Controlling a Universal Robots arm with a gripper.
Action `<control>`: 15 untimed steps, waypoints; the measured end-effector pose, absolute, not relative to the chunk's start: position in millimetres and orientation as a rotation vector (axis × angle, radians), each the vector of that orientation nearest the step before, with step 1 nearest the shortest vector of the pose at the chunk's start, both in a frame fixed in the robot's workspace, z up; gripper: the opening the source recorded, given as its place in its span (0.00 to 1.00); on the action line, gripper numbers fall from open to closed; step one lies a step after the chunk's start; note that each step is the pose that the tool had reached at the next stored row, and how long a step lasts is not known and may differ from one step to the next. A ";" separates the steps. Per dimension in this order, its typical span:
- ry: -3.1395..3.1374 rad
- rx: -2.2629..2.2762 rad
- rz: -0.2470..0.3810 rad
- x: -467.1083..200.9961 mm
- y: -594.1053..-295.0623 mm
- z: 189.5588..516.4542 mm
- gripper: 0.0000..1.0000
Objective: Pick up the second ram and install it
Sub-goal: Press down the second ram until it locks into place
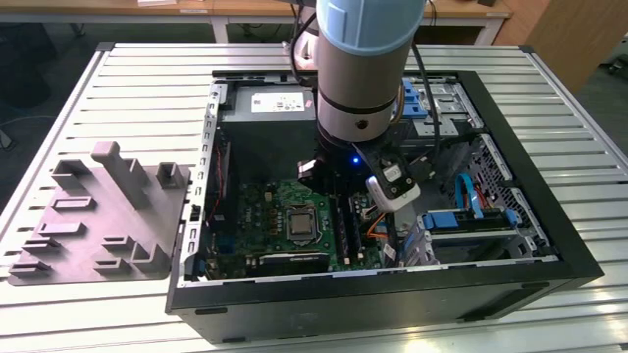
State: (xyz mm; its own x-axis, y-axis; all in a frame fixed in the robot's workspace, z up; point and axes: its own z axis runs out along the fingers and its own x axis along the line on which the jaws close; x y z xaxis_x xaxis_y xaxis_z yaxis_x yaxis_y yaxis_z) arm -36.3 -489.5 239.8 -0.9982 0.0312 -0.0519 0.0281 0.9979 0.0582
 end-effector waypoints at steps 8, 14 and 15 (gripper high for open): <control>3.087 0.046 0.094 -36.4 -477.6 239.1 0.10; 3.087 0.046 0.095 -36.4 -475.8 239.0 0.10; 3.087 0.046 0.095 -36.4 -475.8 239.0 0.10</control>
State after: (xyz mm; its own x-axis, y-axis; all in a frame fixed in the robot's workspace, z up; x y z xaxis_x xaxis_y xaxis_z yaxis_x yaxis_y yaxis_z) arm -36.4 -475.8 239.0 -0.9982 0.0315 -0.0518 0.0282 0.9977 0.0621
